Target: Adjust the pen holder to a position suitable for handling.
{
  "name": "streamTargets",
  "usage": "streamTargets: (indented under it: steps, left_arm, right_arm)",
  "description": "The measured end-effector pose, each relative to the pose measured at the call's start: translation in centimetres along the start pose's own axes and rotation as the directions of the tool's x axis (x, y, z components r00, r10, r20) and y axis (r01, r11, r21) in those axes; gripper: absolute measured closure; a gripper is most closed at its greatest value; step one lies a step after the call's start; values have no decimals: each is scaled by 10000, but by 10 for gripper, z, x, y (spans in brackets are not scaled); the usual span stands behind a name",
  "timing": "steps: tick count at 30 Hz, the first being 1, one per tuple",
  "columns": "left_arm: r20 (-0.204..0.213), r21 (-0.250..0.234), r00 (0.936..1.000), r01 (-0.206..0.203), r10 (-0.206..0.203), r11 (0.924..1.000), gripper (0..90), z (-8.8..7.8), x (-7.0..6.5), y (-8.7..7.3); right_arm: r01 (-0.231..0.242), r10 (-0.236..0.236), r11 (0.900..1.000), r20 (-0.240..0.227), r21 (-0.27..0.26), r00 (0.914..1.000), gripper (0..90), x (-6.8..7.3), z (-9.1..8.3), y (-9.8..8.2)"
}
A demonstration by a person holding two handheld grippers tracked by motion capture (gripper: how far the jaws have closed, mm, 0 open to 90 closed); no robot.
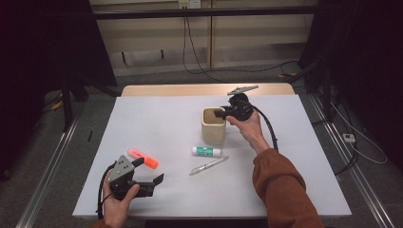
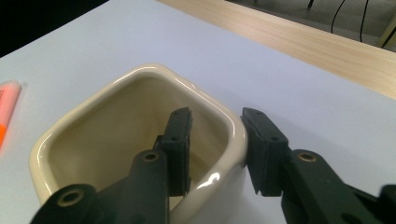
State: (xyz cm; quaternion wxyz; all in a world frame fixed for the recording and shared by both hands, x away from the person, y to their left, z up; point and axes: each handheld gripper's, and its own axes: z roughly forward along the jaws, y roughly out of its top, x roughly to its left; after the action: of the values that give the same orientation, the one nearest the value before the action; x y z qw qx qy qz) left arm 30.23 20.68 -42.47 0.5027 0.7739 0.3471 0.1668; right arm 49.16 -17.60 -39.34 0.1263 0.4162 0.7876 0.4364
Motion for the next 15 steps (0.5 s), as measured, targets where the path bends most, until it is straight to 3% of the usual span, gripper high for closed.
streamTargets:
  steps: [7,15]
  left_arm:
    - [-64,-1,10000,65,-65,10000,67,-1,2,-1]
    - [-64,16,10000,73,-73,10000,67,0,1,-1]
  right_arm:
    - [-147,156,9989,205,-444,9997,471,-1,-8,-1]
    - [-252,283,9959,344,-870,9990,228,0,-17,-2]
